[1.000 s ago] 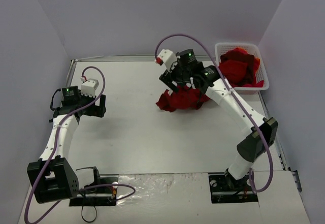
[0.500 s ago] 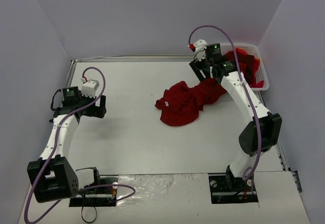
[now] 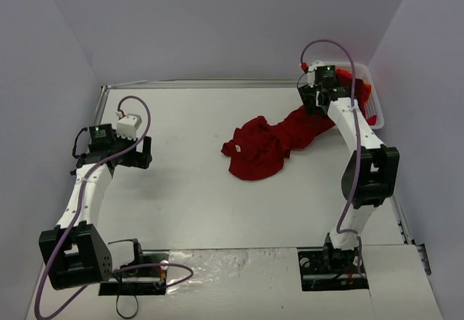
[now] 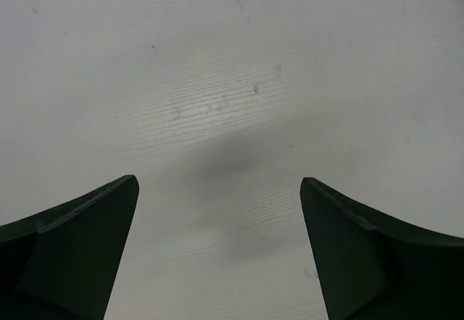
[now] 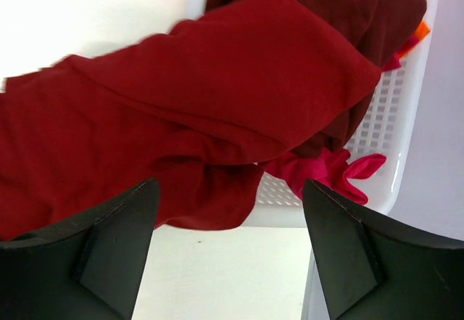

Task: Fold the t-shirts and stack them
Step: Move the tshirt to the center of the board

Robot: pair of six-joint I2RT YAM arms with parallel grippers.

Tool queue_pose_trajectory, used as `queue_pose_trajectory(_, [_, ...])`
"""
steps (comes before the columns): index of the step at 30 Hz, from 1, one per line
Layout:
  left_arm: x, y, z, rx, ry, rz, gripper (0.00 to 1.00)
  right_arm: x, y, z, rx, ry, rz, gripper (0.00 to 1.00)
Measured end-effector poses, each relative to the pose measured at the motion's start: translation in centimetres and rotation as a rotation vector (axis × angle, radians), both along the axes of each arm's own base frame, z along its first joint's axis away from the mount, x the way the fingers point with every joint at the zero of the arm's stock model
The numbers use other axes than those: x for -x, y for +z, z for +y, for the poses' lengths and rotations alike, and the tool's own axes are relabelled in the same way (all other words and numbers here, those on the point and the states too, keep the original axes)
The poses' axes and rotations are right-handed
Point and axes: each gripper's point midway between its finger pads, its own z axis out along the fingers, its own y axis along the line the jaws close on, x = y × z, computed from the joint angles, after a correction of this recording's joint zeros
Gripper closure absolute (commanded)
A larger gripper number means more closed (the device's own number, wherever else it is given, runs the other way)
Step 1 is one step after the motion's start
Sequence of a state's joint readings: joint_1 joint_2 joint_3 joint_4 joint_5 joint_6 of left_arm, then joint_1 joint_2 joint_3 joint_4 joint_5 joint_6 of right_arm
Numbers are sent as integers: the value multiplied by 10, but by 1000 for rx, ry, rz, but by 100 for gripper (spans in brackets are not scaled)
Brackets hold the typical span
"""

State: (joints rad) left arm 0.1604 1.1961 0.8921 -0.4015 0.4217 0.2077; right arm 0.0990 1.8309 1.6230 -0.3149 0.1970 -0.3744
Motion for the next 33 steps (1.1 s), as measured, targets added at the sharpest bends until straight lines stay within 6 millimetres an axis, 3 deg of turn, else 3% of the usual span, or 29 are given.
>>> queue_pose_trajectory(7, [0,-1,0,0,-1,3,6,-5,-25,-39,-4,-87,37,24])
queue_pose_trajectory(12, [0,-1,0,0,-1,4,6,-12,-37,-49,-9,-108,51,28])
queue_pose_trajectory(17, [0,-1,0,0,-1,5,6,-21,-48,-54,-22,-114,64,65])
queue_pose_trajectory(18, [0,-2,0,0,-1,6,6,-22,-50,-55,-25,-116,66,79])
queue_pose_trajectory(20, [0,-2,0,0,-1,7,6,-24,-55,-56,-32,-116,71,96])
queue_pose_trajectory(21, [0,-2,0,1,-1,8,6,-24,-56,-56,-37,-117,73,100])
queue_pose_trajectory(28, [0,-3,0,1,-1,11,6,-25,-53,-53,-54,-115,62,100])
queue_pose_trajectory(33, [0,-3,0,2,-2,11,6,-23,-24,-47,-67,-96,7,100])
